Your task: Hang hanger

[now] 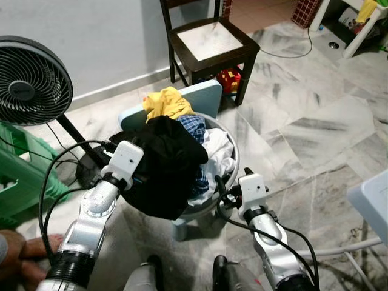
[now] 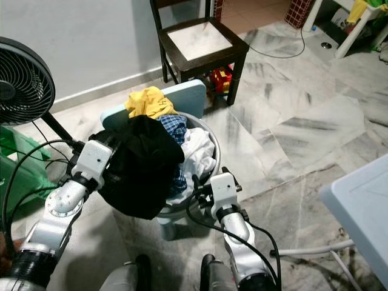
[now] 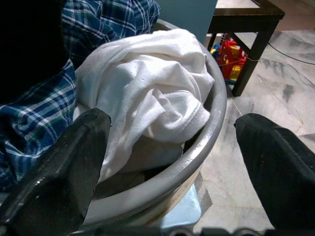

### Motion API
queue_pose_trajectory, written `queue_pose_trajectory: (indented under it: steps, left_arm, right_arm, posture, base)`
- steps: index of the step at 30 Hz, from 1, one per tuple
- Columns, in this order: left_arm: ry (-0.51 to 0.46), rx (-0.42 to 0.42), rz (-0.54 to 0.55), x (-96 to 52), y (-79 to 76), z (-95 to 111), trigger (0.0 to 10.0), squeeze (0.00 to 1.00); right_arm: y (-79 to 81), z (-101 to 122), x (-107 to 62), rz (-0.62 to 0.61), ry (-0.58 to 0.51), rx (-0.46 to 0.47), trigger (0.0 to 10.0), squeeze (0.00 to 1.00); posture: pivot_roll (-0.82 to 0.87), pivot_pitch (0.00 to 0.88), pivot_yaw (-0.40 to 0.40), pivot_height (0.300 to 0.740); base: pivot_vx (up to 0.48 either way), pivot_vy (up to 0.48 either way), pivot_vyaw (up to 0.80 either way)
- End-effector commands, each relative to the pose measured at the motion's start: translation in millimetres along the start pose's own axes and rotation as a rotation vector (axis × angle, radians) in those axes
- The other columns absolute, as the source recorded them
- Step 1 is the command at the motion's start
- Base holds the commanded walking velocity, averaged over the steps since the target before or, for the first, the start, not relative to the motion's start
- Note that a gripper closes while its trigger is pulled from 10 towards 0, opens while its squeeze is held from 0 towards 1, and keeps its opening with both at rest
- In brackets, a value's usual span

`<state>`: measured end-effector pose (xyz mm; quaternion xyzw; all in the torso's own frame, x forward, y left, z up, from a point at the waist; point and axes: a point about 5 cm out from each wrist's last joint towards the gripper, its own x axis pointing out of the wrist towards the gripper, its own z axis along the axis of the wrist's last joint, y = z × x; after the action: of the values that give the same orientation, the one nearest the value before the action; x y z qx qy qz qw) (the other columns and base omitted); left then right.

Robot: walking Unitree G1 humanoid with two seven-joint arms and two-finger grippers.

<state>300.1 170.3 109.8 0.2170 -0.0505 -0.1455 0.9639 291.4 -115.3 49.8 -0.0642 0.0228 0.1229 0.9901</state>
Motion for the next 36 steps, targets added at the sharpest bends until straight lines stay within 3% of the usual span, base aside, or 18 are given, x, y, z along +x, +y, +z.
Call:
queue_pose_trajectory:
  steps: [1,4,10,14,18,23,27,36]
  left_arm:
    - [-0.009,0.015,-0.025,-7.6,-8.3,-1,10.0,1.0]
    - [-0.067,0.022,0.023,-18.8,-12.2,3,10.0,1.0]
    - [-0.152,0.062,0.071,-23.2,-12.2,17,10.0,1.0]
    - [-0.13,0.063,-0.012,-7.1,-21.6,21,10.0,1.0]
    - [-0.155,0.029,-0.152,31.5,-39.1,42,10.0,1.0]
    - [-0.15,0.03,-0.181,43.2,-40.5,47,10.0,1.0]
    - [-0.06,0.044,-0.32,66.1,-51.8,47,10.0,1.0]
    - [0.017,0.067,-0.485,80.1,-71.6,47,10.0,1.0]
  right_arm:
    - [1.9,-7,-3.1,-0.001,0.026,0.004,10.0,0.0]
    - [2.0,-6,-2.5,-0.001,0.024,0.005,10.0,0.0]
    - [2.8,-7,-2.1,0.002,0.026,0.005,10.0,0.0]
    - [3.2,-7,-1.0,0.009,0.027,0.002,10.0,0.0]
    - [2.0,-6,-1.4,0.006,0.022,-0.009,10.0,0.0]
    - [1.8,-7,-2.1,0.003,0.022,-0.009,10.0,0.0]
    - [3.1,-8,-4.9,-0.001,0.023,-0.008,10.0,0.0]
    - [0.8,-10,-9.1,-0.012,0.026,-0.019,10.0,0.0]
  posture:
    - [0.01,0.252,0.018,0.74]
    - [0.02,0.252,0.019,0.74]
    - [0.02,0.251,0.018,0.74]
    - [0.02,0.249,0.016,0.74]
    - [0.0,0.249,0.024,0.74]
    - [-0.01,0.249,0.027,0.74]
    - [-0.02,0.247,0.034,0.74]
    - [-0.05,0.247,0.039,0.74]
  base:
    - [0.0,0.0,0.0]
    - [0.0,0.0,0.0]
    - [0.0,0.0,0.0]
    - [0.0,0.0,0.0]
    - [0.0,0.0,0.0]
    - [0.0,0.0,0.0]
    - [0.0,0.0,0.0]
    - [0.0,0.0,0.0]
